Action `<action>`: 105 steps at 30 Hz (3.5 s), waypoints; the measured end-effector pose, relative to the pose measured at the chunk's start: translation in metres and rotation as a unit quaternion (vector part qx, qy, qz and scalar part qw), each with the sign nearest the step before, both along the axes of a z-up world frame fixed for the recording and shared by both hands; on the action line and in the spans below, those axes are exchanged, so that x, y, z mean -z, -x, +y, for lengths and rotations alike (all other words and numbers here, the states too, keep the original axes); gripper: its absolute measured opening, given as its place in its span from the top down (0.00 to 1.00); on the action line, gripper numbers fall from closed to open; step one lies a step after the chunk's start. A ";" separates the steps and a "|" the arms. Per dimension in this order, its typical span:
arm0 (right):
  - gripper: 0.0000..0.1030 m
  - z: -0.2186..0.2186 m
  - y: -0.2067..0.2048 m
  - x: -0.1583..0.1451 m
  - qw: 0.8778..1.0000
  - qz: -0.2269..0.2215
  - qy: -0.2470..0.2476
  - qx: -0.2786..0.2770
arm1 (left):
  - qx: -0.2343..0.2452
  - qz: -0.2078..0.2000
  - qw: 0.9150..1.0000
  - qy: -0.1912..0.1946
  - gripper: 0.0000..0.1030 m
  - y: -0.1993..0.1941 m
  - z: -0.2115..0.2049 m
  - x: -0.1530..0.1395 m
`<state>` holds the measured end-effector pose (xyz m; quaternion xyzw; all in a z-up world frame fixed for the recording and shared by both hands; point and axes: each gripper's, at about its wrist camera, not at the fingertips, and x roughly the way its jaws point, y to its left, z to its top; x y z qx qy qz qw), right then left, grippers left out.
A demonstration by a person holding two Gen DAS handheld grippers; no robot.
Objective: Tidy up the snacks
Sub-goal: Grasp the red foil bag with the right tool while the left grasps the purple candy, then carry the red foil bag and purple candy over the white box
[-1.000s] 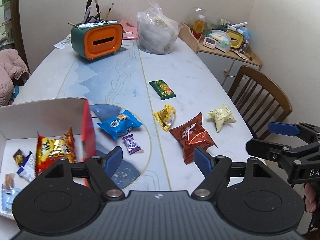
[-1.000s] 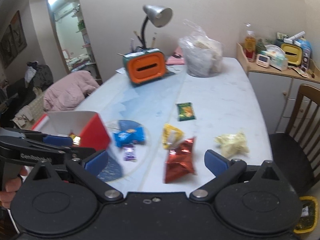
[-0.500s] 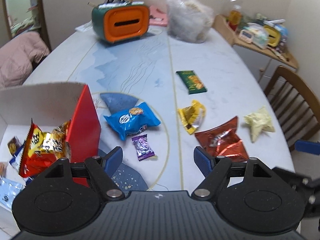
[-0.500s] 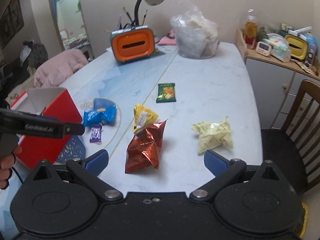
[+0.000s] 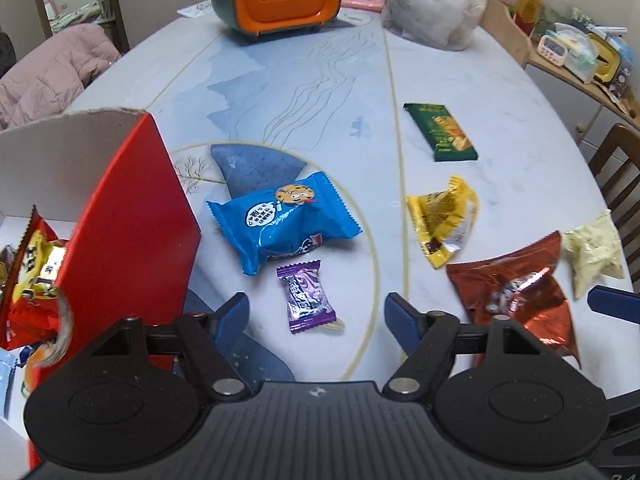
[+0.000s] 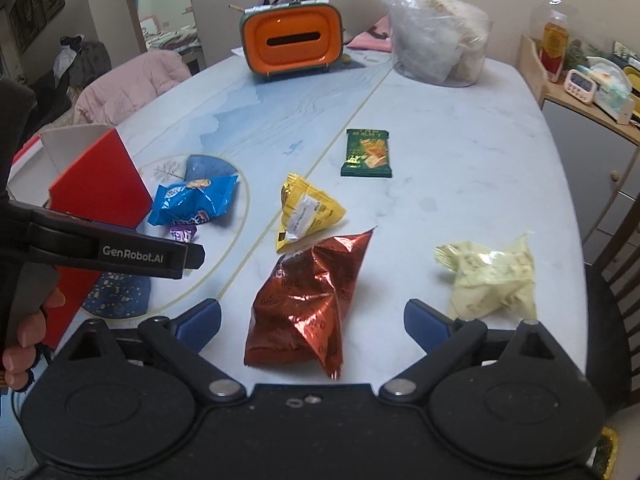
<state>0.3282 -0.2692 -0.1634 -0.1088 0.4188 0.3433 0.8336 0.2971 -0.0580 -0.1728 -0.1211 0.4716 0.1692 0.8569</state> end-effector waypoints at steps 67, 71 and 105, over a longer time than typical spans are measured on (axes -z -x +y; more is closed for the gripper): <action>0.56 0.049 0.113 -0.103 0.999 -0.022 -0.038 0.002 | 0.032 -0.080 0.995 0.044 0.83 0.136 0.061 -0.114; 0.56 0.073 0.126 -0.111 0.999 -0.028 -0.043 -0.008 | 0.026 -0.087 0.995 0.040 0.83 0.153 0.086 -0.121; 0.56 0.272 0.158 -0.057 0.997 0.017 -0.008 -0.069 | 0.011 -0.030 0.999 0.009 0.83 0.176 0.262 -0.079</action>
